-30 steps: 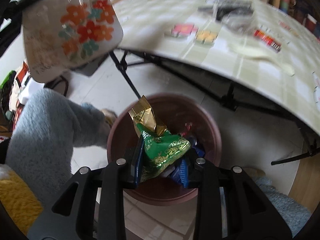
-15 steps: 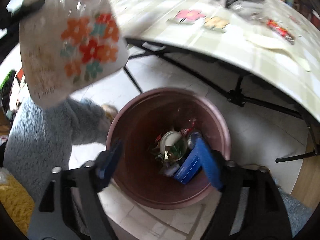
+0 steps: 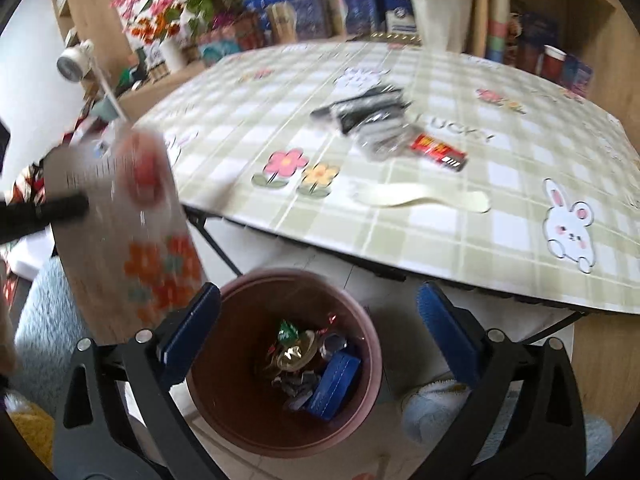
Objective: Collect trash
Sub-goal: 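Lower the clear plastic bag into the bin and open the left tool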
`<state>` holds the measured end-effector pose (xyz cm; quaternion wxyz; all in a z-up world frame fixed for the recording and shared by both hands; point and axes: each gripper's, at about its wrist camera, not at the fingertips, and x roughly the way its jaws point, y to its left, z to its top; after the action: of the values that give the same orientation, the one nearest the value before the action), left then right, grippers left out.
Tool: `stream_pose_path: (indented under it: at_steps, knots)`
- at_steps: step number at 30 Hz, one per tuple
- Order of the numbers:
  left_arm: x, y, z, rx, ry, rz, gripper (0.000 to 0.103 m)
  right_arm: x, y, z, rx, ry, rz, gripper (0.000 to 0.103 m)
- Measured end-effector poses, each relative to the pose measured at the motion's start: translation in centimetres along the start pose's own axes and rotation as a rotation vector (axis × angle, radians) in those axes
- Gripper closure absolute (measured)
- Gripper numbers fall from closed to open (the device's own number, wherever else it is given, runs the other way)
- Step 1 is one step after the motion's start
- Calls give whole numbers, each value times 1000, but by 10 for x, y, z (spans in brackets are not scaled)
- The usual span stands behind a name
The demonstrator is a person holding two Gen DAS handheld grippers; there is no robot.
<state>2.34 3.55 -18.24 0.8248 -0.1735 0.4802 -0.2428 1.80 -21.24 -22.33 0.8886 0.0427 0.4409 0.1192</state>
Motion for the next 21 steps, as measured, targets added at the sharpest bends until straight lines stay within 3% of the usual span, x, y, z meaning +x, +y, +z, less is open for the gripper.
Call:
stream_pose_path:
  at_steps: [9, 21]
  knots:
    - [33, 11, -16, -34, 97, 27, 96, -14, -20, 0, 45, -90, -71, 6]
    - [66, 18, -26, -38, 202, 36, 92, -14, -40, 0, 124, -118, -97, 6]
